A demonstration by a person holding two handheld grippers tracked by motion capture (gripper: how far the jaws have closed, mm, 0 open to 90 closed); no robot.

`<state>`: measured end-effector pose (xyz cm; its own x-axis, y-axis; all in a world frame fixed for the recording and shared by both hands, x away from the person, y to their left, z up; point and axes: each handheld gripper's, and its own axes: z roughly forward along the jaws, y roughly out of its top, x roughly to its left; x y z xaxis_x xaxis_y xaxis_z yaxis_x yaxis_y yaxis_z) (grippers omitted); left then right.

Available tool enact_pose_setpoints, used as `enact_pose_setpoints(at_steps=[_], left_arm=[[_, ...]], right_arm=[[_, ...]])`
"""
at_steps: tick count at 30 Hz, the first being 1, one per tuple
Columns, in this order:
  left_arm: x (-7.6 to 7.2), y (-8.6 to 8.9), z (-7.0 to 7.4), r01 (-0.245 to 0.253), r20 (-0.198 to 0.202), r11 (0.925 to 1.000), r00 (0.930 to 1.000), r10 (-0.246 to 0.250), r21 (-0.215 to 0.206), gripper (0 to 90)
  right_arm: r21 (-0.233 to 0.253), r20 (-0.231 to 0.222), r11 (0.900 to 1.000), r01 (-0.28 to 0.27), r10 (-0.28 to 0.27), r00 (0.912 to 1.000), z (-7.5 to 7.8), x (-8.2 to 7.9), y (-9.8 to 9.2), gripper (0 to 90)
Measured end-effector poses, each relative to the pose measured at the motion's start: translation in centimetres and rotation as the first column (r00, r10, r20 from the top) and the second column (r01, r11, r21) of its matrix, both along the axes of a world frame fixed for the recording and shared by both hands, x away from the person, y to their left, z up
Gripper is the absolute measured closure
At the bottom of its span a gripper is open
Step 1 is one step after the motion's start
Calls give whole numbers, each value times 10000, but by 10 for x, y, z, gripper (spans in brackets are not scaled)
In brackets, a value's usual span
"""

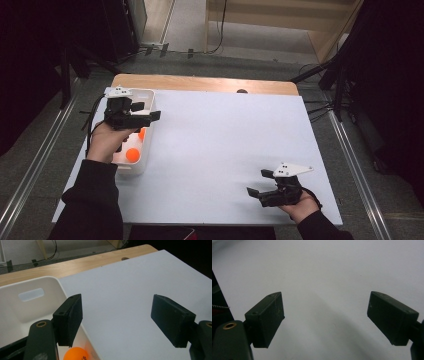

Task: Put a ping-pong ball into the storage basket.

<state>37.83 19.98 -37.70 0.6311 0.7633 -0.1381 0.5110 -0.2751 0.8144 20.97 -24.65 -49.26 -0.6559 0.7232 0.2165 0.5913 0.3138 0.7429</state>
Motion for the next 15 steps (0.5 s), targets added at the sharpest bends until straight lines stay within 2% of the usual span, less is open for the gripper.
enact_pose_setpoints(at_steps=[6,15], left_arm=[[-3,-4,1,391,-10,9990,9992,-391,213,259],[-10,-12,3,918,-10,9955,9958,-918,216,259]], right_arm=[[8,-8,10000,28,-28,10000,0,0,0,125],[2,-4,10000,12,-12,10000,0,0,0,125]])
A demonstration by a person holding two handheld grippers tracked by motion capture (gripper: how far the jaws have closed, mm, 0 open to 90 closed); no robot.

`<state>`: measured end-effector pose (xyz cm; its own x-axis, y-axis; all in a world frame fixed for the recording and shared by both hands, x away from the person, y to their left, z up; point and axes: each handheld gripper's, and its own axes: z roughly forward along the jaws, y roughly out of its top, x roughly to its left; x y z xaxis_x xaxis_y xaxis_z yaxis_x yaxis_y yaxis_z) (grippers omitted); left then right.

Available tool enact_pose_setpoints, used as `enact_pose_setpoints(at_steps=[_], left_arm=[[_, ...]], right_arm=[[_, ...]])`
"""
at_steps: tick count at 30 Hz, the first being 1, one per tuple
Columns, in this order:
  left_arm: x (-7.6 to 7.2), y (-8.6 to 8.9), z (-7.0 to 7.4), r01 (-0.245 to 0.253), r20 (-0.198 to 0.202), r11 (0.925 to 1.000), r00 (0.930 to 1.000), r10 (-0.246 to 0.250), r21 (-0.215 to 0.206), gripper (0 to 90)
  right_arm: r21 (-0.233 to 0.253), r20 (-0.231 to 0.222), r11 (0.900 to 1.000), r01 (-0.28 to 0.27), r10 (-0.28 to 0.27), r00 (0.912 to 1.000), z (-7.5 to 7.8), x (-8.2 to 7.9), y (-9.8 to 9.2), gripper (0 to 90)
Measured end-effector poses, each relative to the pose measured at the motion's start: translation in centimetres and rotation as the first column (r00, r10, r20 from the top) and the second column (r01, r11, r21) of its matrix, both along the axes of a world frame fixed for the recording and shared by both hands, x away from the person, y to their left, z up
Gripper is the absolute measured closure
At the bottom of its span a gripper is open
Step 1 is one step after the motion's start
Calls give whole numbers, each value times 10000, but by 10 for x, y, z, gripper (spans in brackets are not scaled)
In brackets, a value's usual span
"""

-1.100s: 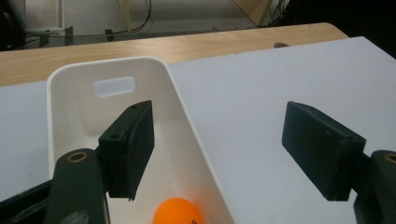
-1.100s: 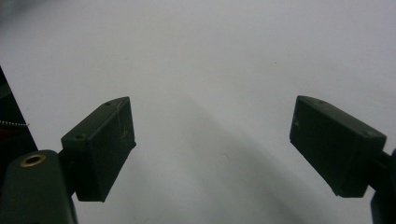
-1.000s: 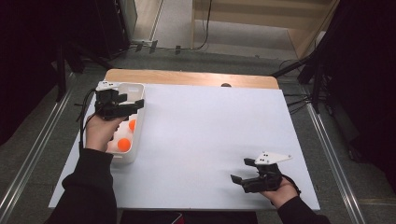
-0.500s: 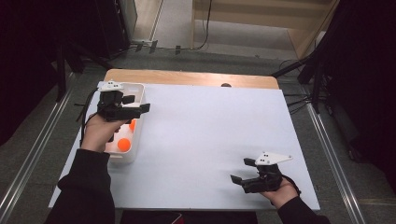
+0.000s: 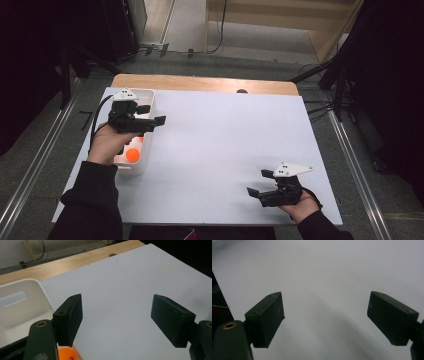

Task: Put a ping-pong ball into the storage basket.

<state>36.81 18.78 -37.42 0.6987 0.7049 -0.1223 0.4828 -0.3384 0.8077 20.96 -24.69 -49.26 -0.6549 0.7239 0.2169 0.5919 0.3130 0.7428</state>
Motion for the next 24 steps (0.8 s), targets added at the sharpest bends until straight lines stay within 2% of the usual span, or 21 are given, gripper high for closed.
enact_pose_setpoints(at_steps=[8,16,17,24], left_arm=[[-5,-5,-4,396,-57,9992,9992,-395,85,259],[-11,-5,-6,844,-158,9959,9963,-850,-327,259],[-12,-5,-6,909,-150,9956,9957,-913,-219,259],[-20,-6,-7,1210,-99,9924,9926,-1213,-236,259]], right_arm=[[-5,-8,10000,-25,25,10000,0,0,0,125],[-11,1,10000,-16,16,10000,0,0,0,125],[0,-11,10000,-17,17,10000,0,0,0,125],[7,-3,10000,-10,10,10000,0,0,0,125]])
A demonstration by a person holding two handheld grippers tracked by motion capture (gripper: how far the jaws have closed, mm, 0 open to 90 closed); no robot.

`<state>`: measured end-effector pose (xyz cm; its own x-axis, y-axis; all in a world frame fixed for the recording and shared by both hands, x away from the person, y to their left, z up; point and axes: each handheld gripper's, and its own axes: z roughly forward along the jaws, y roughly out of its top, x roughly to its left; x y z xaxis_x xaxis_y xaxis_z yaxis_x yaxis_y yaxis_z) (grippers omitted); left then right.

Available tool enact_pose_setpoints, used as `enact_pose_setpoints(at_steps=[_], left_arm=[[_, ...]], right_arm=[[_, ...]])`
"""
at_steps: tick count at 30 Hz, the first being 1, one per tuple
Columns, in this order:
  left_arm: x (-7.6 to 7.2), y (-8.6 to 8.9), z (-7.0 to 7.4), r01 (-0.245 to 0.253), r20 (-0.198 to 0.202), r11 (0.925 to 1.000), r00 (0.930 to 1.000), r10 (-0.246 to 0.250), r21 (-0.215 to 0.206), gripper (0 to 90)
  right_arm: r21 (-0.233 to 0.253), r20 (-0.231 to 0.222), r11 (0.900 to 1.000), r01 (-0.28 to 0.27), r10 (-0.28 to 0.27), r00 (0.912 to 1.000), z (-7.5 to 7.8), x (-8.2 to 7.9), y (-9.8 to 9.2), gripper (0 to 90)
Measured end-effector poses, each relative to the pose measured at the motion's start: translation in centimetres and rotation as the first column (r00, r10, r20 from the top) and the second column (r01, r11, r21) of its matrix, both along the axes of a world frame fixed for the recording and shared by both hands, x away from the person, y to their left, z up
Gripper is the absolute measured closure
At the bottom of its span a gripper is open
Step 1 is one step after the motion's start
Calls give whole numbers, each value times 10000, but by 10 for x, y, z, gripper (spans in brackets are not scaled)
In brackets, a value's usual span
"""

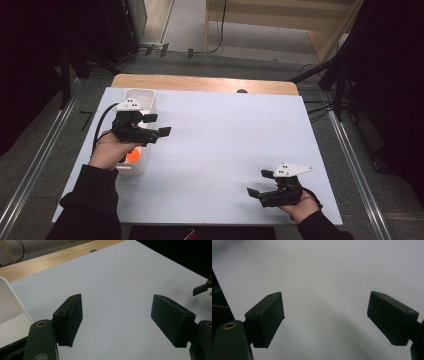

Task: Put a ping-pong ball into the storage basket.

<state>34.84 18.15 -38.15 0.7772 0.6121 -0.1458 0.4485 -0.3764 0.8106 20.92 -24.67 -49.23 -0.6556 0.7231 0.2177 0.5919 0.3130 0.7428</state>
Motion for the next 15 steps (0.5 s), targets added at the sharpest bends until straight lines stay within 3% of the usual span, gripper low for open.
enact_pose_setpoints(at_steps=[9,15], left_arm=[[-10,-4,0,363,218,9993,9991,-363,-16,259],[-14,-6,-2,552,145,9985,9984,-551,-53,259]], right_arm=[[-10,2,10000,6,-6,10000,0,0,0,125],[-7,-9,10000,11,-11,10000,0,0,0,125]])
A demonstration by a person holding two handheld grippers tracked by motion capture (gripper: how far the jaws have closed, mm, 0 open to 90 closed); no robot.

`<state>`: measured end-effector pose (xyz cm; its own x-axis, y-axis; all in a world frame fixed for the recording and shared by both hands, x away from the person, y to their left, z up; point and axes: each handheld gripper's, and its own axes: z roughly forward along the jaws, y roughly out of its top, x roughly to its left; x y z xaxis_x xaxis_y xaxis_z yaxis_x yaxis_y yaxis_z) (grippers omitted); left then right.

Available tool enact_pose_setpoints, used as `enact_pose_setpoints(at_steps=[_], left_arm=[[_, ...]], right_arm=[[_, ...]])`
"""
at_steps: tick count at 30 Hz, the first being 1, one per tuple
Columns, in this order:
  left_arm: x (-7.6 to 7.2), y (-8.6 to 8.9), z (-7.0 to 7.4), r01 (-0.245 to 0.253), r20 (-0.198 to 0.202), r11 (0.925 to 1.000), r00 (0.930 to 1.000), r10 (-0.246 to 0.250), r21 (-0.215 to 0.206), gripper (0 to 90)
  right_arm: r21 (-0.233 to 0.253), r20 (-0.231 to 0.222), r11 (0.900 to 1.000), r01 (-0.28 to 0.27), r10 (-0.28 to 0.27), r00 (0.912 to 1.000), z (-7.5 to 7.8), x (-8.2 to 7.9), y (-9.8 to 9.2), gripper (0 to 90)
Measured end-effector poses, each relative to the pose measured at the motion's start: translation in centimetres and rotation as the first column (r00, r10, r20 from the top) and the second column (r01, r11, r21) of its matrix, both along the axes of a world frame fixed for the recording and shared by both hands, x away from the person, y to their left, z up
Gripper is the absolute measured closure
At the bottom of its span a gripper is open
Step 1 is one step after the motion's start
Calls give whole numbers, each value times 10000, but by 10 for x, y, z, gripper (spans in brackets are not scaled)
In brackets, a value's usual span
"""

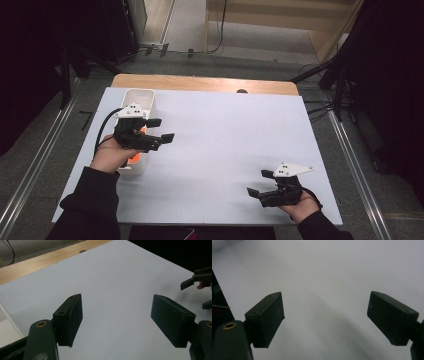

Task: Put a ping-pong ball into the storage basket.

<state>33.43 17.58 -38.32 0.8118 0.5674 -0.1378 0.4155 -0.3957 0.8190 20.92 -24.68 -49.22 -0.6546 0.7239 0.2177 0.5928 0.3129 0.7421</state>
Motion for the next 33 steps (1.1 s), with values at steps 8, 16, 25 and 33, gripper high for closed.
enact_pose_setpoints(at_steps=[8,16,25,33], left_arm=[[-6,-1,-3,134,71,9998,9999,-133,-126,259],[-11,-2,-5,314,190,9993,9993,-310,-222,259],[-19,0,-10,555,305,9983,9980,-550,-159,259],[-26,0,-16,703,208,9973,9973,-699,-187,259]], right_arm=[[14,4,10000,-41,41,10000,0,0,0,125],[46,-62,10000,4,-3,10000,0,0,-1,125],[9,-29,10000,-23,23,10000,0,0,-1,125],[-5,-54,10000,-12,11,10000,0,0,-1,125]])
